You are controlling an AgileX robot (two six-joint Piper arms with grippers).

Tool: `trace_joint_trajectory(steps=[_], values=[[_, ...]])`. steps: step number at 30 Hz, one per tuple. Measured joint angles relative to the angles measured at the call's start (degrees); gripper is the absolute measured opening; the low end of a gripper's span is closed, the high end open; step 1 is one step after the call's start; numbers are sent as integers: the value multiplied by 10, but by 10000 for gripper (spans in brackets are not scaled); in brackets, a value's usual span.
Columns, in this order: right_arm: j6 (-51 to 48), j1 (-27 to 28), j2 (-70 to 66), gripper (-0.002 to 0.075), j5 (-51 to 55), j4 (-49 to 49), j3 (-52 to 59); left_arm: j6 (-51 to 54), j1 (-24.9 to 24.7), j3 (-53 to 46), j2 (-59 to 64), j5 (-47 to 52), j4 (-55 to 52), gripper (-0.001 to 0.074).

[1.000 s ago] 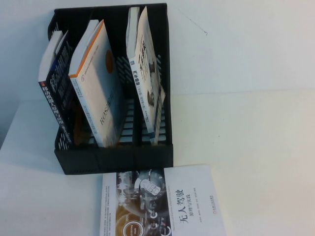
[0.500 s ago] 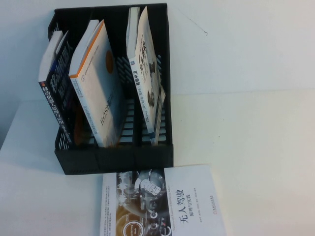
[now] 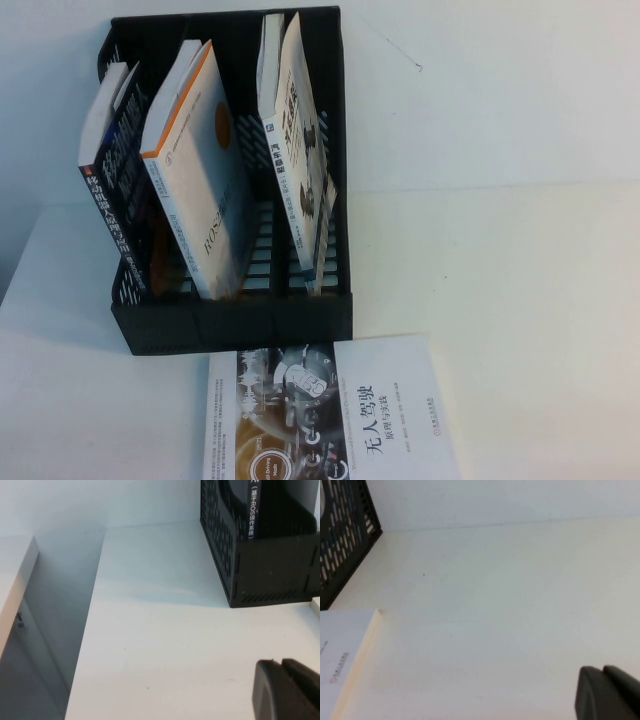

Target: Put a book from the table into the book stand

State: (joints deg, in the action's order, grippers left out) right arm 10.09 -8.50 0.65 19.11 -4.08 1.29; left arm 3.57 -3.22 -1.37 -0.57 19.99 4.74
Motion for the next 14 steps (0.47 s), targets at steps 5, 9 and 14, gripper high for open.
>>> trace_joint_trajectory(steps=[5,9,14], values=[[-1,0,0,8,4,0,0,0,0,0,0,0,0,-3],[-1,0,0,8,4,0,0,0,0,0,0,0,0,-3],[-1,0,0,8,4,0,0,1,0,0,0,0,0,-3]])
